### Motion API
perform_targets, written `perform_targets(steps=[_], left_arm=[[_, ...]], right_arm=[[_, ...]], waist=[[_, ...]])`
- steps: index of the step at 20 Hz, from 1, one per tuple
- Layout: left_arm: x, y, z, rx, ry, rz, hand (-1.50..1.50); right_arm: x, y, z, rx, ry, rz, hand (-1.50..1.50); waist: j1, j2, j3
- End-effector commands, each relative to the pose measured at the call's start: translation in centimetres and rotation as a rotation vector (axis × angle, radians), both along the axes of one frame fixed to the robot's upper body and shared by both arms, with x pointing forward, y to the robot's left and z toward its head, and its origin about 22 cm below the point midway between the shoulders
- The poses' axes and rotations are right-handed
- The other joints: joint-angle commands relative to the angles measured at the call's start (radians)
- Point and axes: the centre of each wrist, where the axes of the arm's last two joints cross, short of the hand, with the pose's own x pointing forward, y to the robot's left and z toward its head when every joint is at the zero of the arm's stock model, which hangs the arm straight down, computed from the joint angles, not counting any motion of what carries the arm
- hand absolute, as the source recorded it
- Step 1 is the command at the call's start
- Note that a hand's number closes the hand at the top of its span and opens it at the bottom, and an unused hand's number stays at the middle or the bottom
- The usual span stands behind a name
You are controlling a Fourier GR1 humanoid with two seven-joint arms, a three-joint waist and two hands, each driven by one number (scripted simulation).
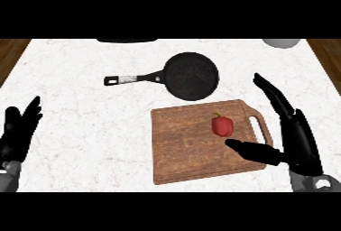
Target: Pick the bell pepper from the cutting board and place it in the pan
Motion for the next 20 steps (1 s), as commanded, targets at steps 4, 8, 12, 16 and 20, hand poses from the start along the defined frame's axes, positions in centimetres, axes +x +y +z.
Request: perform_targets(steps=[4, 8, 12, 16, 20], left_arm=[[0.7, -0.7, 0.4, 0.006, 0.011, -0.021, 0.00], [1.4, -1.0, 0.3, -0.002, 0.002, -0.029, 0.00], [0.8, -0.3, 0.0, -0.012, 0.008, -0.042, 0.00], [-0.2, -0.1, 0.7, -0.001, 0.000, -0.049, 0.00], [1.5, -0.7, 0.5, 0.007, -0.017, -0.031, 0.00]], right_arm=[[0.7, 0.3, 2.7, -0.460, 0.243, -0.139, -1.50], [0.6, 4.3, 4.4, -0.611, 0.377, -0.172, -1.50], [1.1, 7.5, 6.4, -0.782, 0.468, -0.225, -1.50], [2.7, 10.2, 5.8, -0.876, 0.565, -0.242, -1.50], [2.6, 13.4, 2.7, -0.893, 0.668, -0.218, -1.50]], waist=[[0.019, -0.001, -0.004], [0.024, 0.001, -0.004], [0.038, 0.002, -0.002], [0.041, 0.003, 0.002], [0.026, 0.006, 0.003]])
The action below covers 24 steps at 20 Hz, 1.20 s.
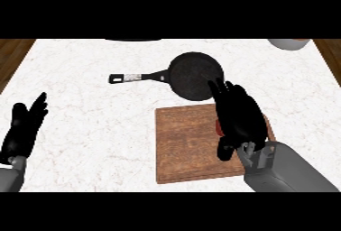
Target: Pick the bell pepper from the cutting board and place it in the pan
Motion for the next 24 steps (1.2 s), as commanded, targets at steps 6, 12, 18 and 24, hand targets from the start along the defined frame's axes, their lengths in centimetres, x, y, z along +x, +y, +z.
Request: perform_targets(steps=[6, 12, 18, 24], left_arm=[[-0.2, -0.7, 0.2, 0.007, -0.003, -0.005, 0.00], [-1.1, -0.7, 0.0, -0.003, -0.001, 0.015, 0.00], [0.3, 1.6, -0.1, -0.009, -0.004, 0.015, 0.00], [0.8, 0.2, -0.8, -0.005, -0.008, 0.012, 0.00]], right_arm=[[1.2, 1.9, -1.8, -0.120, 0.083, -0.083, -1.50], [1.2, 0.8, -3.5, -0.187, 0.103, -0.108, -1.50], [1.2, 2.0, -3.5, -0.204, 0.137, -0.117, -1.50], [2.4, 0.0, -5.6, -0.190, 0.141, -0.097, -1.50]], waist=[[-0.009, 0.000, 0.002], [-0.009, 0.000, 0.002], [-0.013, 0.001, 0.002], [-0.013, 0.001, 0.002]])
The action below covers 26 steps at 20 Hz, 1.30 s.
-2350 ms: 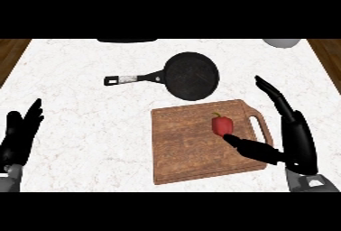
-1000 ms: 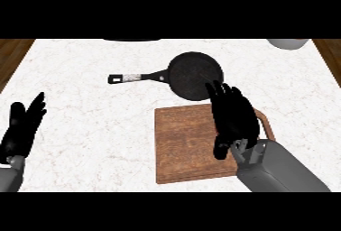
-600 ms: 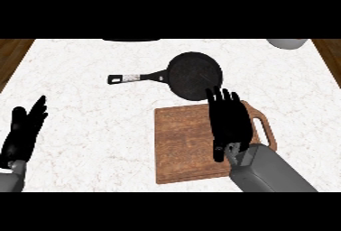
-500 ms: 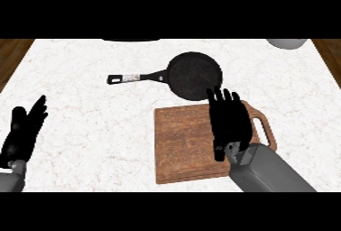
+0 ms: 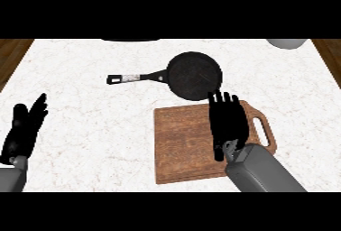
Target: Pick the bell pepper from the cutting board and place it in the pan
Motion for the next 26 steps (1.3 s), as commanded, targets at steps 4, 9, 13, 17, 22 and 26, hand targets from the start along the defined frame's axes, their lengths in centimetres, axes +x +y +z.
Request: perform_targets(steps=[4, 9, 13, 17, 22, 26], left_arm=[[0.3, -0.2, -0.4, -0.001, 0.014, 0.002, 0.00], [0.4, -0.1, 0.6, 0.002, -0.004, -0.004, 0.00], [-0.5, 1.6, -0.8, -0.003, 0.008, 0.004, 0.00], [-0.6, -1.0, 0.5, -0.005, -0.005, -0.013, 0.00], [-0.3, 0.4, -0.4, 0.012, -0.018, 0.003, 0.00], [2.2, -0.9, 1.2, 0.007, 0.014, -0.003, 0.00]], right_arm=[[0.2, 1.2, -3.2, -0.013, -0.004, -0.037, -1.50], [0.9, -0.4, -1.1, -0.028, 0.038, -0.055, -1.50], [1.9, -1.2, -2.8, -0.038, 0.038, -0.084, -1.50], [2.8, 1.1, -5.4, -0.081, 0.058, -0.099, -1.50], [2.4, -1.7, -4.6, -0.113, 0.002, 0.015, 1.50], [2.0, -1.0, -3.4, -0.166, -0.047, 0.014, 1.50]], waist=[[0.001, 0.001, 0.000], [0.000, 0.000, 0.000], [-0.001, 0.000, 0.000], [0.005, 0.001, 0.000], [0.001, 0.001, 0.000], [-0.004, 0.000, 0.000]])
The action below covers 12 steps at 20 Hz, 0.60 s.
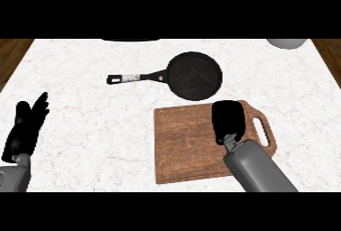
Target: Pick the bell pepper from the cutting board and place it in the pan
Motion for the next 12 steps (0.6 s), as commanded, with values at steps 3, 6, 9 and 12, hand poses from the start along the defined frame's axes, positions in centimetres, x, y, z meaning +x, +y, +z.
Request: perform_targets(steps=[3, 6, 9, 12], left_arm=[[-0.4, 0.7, 0.9, -0.018, -0.006, 0.008, 0.00], [-1.3, 0.1, 0.7, -0.015, -0.003, -0.001, 0.00], [-0.1, 1.2, 1.2, -0.010, 0.002, 0.014, 0.00], [-1.8, 1.8, -0.9, -0.007, 0.025, 0.058, 0.00]], right_arm=[[-0.1, -1.8, -0.2, -0.014, -0.055, 0.038, 1.50], [0.9, -2.1, 2.1, -0.002, -0.062, 0.022, 1.50], [-1.4, 0.4, 0.1, 0.123, -0.073, -0.285, 1.50], [-3.3, -2.8, -1.7, 0.206, -0.069, -0.640, 1.50]], waist=[[0.000, -0.001, 0.000], [0.001, -0.002, 0.000], [-0.016, -0.007, 0.001], [-0.060, -0.018, 0.001]])
